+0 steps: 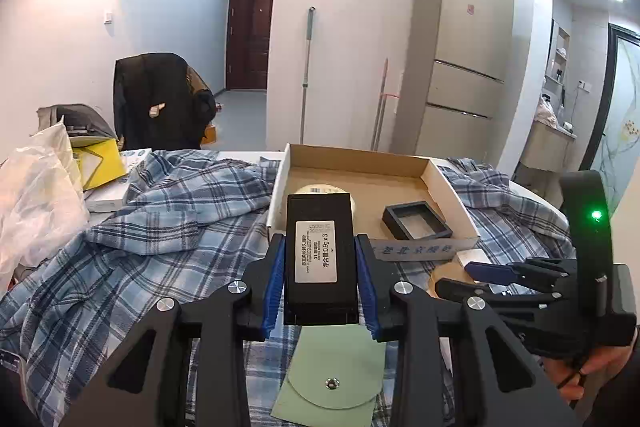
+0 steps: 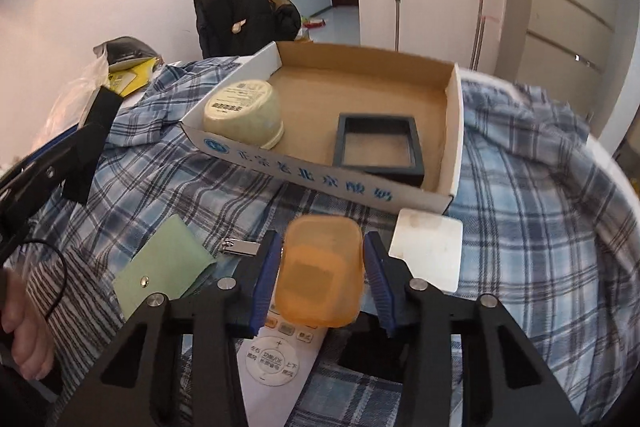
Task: Organize rigid objects
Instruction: 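Carry the black box into the cardboard box with the left tool while the right tool carries the orange case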
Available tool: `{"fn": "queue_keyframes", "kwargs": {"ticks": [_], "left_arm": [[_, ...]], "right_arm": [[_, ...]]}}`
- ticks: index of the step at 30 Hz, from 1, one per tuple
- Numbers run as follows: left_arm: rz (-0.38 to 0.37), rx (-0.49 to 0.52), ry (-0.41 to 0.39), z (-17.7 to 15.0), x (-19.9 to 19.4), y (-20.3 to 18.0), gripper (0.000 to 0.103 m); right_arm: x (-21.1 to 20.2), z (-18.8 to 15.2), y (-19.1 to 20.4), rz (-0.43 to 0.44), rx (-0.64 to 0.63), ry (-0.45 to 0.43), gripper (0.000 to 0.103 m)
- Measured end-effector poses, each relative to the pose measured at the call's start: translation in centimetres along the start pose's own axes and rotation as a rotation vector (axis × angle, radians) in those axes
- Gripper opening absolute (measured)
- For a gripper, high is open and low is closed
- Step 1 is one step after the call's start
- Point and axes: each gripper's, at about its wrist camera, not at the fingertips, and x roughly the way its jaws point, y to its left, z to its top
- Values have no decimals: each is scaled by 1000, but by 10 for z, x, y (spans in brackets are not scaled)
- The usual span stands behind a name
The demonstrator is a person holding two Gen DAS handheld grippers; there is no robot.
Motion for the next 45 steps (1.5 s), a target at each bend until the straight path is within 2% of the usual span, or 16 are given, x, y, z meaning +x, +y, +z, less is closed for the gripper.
{"fn": "queue_keyframes", "kwargs": {"ticks": [8,14,22,28,32,37,41,43,45], "left_arm": [[-8,24,-6,-1,-2,-6,36],[-8,0,10,0,0,-2,36],[13,17,-25,3,-9,-5,36],[1,19,-45,18,-25,-7,36],[-63,10,-21,39,-38,-9,35],[-11,58,-63,76,-48,-18,35],[-24,22,-108,122,-47,-27,35],[-49,53,-131,149,-42,-39,36],[-14,72,-162,170,-37,-47,36]], "right_arm": [[0,-2,8,-24,-40,0,42],[9,-4,7,-16,-39,41,42],[-10,0,8,-49,-54,-28,42],[-43,20,-3,-66,0,-99,42],[-75,40,-10,-100,0,-170,42],[-112,78,-23,-134,44,-259,42],[-130,118,-29,-176,115,-324,42],[-131,136,-36,-173,180,-319,42],[-130,152,-40,-138,221,-323,42]]}}
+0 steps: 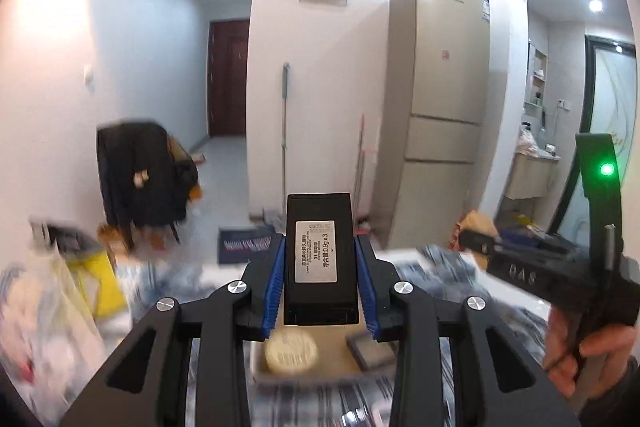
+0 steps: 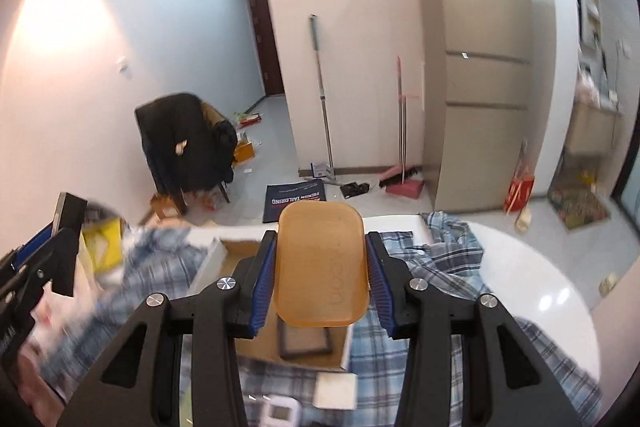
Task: Organize rigid objects
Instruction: 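Carry the black box into the cardboard box with the left tool while the right tool carries the orange case, then open the left tool to release the black box while the right tool releases the orange case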
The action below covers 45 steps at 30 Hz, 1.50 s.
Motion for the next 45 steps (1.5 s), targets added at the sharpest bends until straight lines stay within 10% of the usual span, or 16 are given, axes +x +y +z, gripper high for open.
{"fn": "queue_keyframes", "kwargs": {"ticks": [7,23,45], "left_arm": [[7,24,41,16,70,1,36],[-43,25,440,-90,227,41,36],[38,72,549,-131,258,34,36]], "right_arm": [[33,20,3,-38,63,-39,42],[171,-51,-30,-69,79,309,42],[188,-67,-8,46,-29,270,42]]}}
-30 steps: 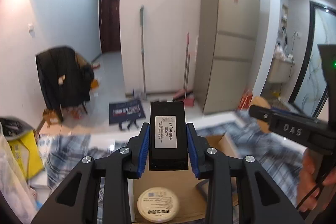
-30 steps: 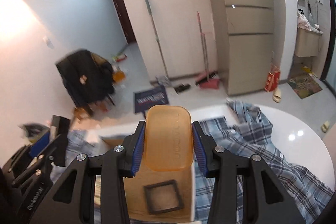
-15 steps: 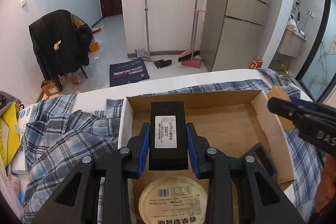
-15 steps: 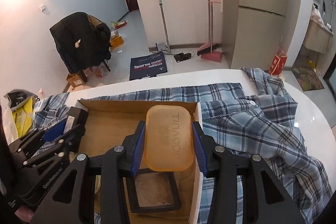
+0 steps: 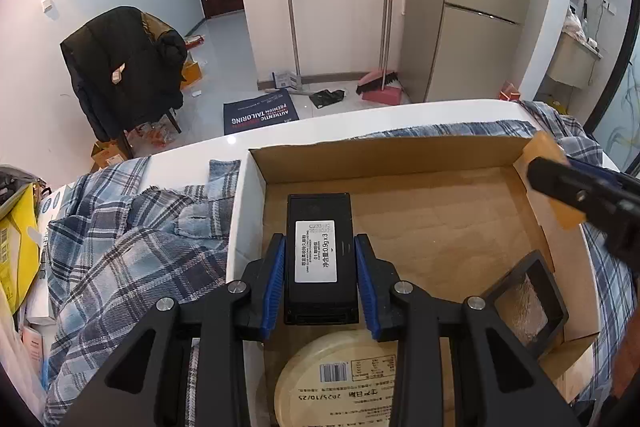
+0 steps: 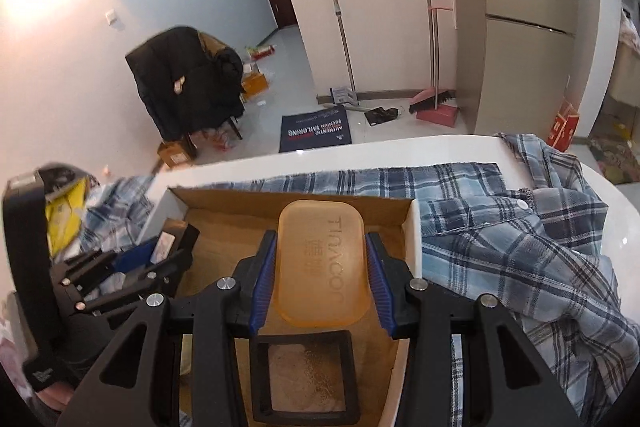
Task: Organize rigid objects
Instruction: 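Open the left tool to release the black box while the right tool releases the orange case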
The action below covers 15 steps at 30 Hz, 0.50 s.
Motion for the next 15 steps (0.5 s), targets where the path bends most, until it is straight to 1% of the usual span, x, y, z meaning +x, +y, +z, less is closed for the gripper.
{"fn": "queue_keyframes", "kwargs": {"ticks": [4,7,9,12,15], "left_arm": [[9,16,12,-1,4,-3,36],[17,23,3,-3,3,-4,35],[15,17,-1,-2,2,-3,35],[18,12,-15,-1,-1,-2,36],[13,-8,-60,3,-11,2,37]], "right_arm": [[5,-4,8,-42,-27,-7,42],[5,-5,5,-79,-1,-30,42],[7,-4,0,-95,15,-25,42],[12,-2,-7,-82,36,-9,42],[17,-1,-6,-64,25,5,42]]}}
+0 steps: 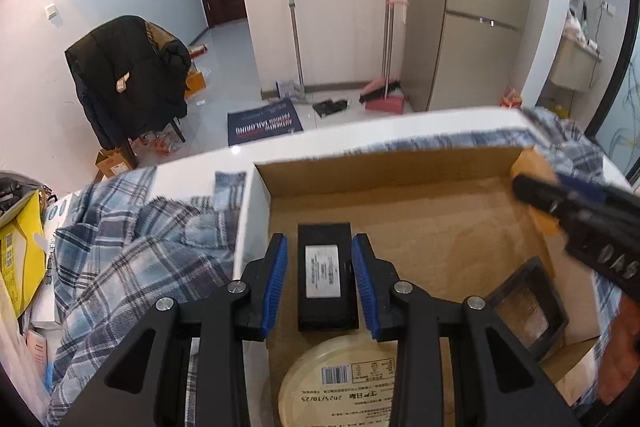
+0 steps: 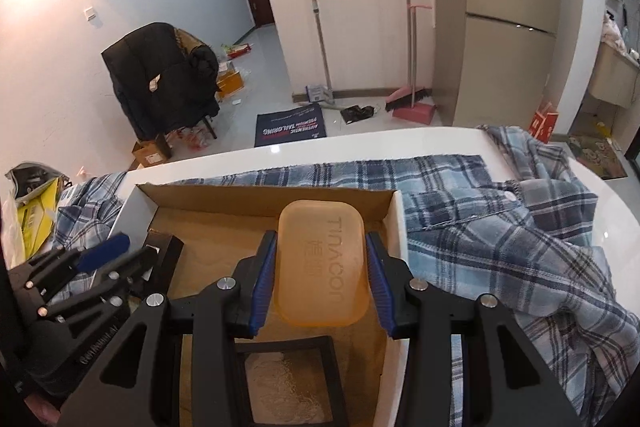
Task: Organize rigid objects
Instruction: 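Open the left tool to release the black box while the right tool releases the orange case, then withdraw both tools from the box and move them toward the loose items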
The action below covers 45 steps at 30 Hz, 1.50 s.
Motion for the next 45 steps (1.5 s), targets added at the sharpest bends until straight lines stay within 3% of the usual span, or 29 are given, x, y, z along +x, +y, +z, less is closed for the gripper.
{"fn": "queue_keyframes", "kwargs": {"ticks": [1,2,4,8,16,19,20,22,24,28,33,36,40,45], "left_arm": [[-7,-13,-27,1,-5,2,41],[-2,-21,-52,2,-10,3,62],[39,-34,-130,3,-22,5,87],[48,-36,-246,3,-43,5,86],[84,-143,-446,7,-94,15,87],[38,-166,-512,9,-117,19,88],[34,-172,-527,8,-123,20,92],[35,-183,-564,8,-133,19,103],[39,-184,-603,7,-142,18,103],[86,-170,-648,8,-166,17,103],[35,-214,-703,8,-210,20,103],[72,-218,-710,2,-241,16,103],[-1,-200,-783,-32,-303,11,103],[53,-152,-724,-66,-345,-3,103]], "right_arm": [[1,0,2,-3,-12,-2,42],[3,1,4,-15,-30,-6,42],[6,3,8,-33,-70,-4,42],[15,0,8,-25,-75,31,42],[23,-3,7,-33,-94,65,42],[25,-5,10,-41,-112,74,42],[24,-5,10,-41,-115,75,44],[20,-4,10,-36,-100,70,62],[7,-2,8,-26,-72,53,65],[-43,7,6,5,-35,-21,65],[-132,10,10,-2,-66,-190,72],[-178,3,10,17,-86,-253,72],[-237,-20,7,52,-113,-319,72],[-302,-63,1,24,-154,-435,80]]}}
